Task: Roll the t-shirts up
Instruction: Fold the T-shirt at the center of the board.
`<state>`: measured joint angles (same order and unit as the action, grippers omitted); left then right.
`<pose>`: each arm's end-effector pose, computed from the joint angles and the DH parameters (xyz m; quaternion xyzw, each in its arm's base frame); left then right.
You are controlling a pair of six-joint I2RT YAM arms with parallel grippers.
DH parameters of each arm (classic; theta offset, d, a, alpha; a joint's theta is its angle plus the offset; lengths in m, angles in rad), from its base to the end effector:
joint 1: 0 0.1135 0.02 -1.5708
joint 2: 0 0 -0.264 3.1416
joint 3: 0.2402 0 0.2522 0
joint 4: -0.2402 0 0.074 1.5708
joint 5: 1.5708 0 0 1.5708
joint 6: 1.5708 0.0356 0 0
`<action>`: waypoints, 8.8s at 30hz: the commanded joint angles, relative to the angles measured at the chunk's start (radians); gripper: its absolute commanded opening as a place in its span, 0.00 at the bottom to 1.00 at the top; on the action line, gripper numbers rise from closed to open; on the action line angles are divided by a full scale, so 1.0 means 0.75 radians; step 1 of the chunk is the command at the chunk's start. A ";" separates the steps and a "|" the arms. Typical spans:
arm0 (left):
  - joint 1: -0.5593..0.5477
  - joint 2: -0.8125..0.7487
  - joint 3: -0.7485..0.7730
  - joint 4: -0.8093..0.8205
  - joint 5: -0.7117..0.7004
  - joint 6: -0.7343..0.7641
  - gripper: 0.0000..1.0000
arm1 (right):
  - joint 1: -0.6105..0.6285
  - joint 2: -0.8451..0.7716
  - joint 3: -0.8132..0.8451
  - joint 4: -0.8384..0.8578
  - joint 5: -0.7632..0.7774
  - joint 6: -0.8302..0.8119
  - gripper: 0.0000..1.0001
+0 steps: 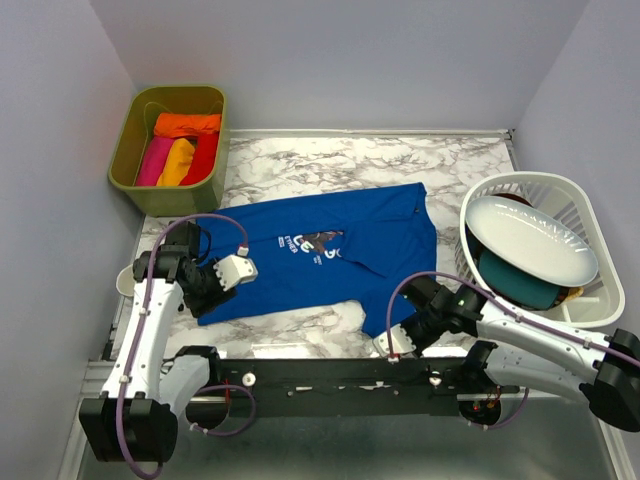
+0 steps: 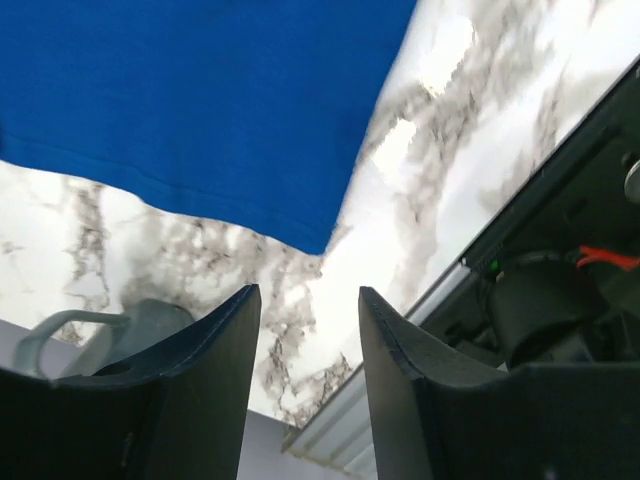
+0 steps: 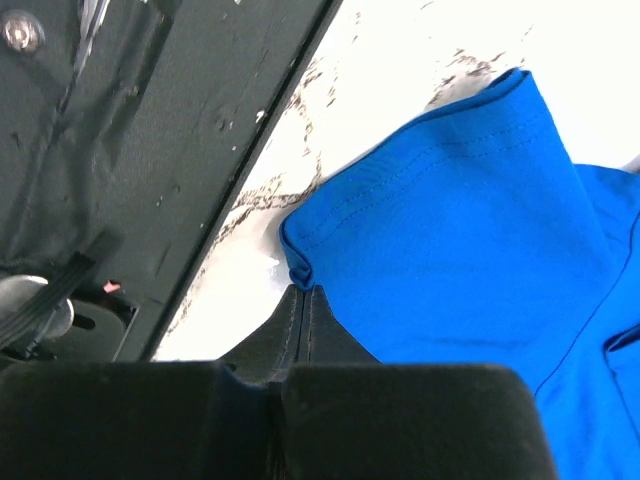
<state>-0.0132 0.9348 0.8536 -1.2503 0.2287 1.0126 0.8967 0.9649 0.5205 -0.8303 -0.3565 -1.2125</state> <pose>0.1378 -0.0099 0.2602 0.4959 0.8528 -0.0426 0.1584 0.0826 0.1233 0.1767 -0.8595 0.4577 0.1504 0.1709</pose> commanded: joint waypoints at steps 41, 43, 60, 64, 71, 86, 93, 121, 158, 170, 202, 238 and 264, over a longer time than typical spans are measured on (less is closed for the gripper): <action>0.005 -0.146 -0.510 0.276 -0.199 0.309 0.00 | -0.011 0.151 0.110 0.037 -0.118 0.183 0.00; 0.005 -0.146 -0.423 0.248 -0.178 0.298 0.00 | -0.011 0.145 0.102 0.043 -0.112 0.181 0.00; 0.005 -0.081 -0.293 0.262 -0.192 0.227 0.00 | -0.157 -0.092 0.441 -0.232 0.217 0.543 0.00; 0.005 -0.105 -0.310 0.295 -0.194 0.157 0.00 | -0.165 -0.129 0.480 -0.286 0.334 0.590 0.00; 0.007 -0.224 -0.381 0.380 -0.217 0.059 0.00 | -0.201 -0.182 0.511 -0.317 0.463 0.582 0.00; 0.044 -0.218 -0.377 0.605 -0.295 -0.158 0.00 | -0.355 -0.113 0.578 -0.057 0.565 0.496 0.00; 0.060 -0.130 -0.263 0.657 -0.376 -0.137 0.00 | -0.587 -0.006 0.605 0.105 0.377 0.337 0.00; 0.242 0.523 0.083 0.845 -0.233 0.022 0.00 | -0.741 0.691 1.051 0.183 0.330 0.148 0.00; 0.247 0.535 0.196 0.585 -0.017 0.018 0.00 | -0.809 0.702 1.178 -0.453 0.216 -0.075 0.00; 0.247 0.255 0.012 0.221 -0.059 0.263 0.00 | -0.605 0.458 0.838 -0.558 0.052 0.138 0.01; 0.304 0.118 -0.058 0.172 -0.115 0.411 0.00 | -0.473 0.084 0.429 -0.732 -0.040 0.304 0.00; 0.308 0.750 0.181 0.712 -0.205 0.078 0.00 | -0.891 0.965 1.159 -0.360 0.170 0.304 0.00; 0.263 0.969 0.351 0.792 -0.207 -0.027 0.05 | -0.903 1.243 1.419 -0.339 0.283 0.263 0.00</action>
<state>0.1982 1.6493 1.0817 -0.6853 0.1005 1.0172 0.2276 1.8725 1.5532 -1.0866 -0.1921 -1.0039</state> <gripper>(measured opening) 0.043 0.009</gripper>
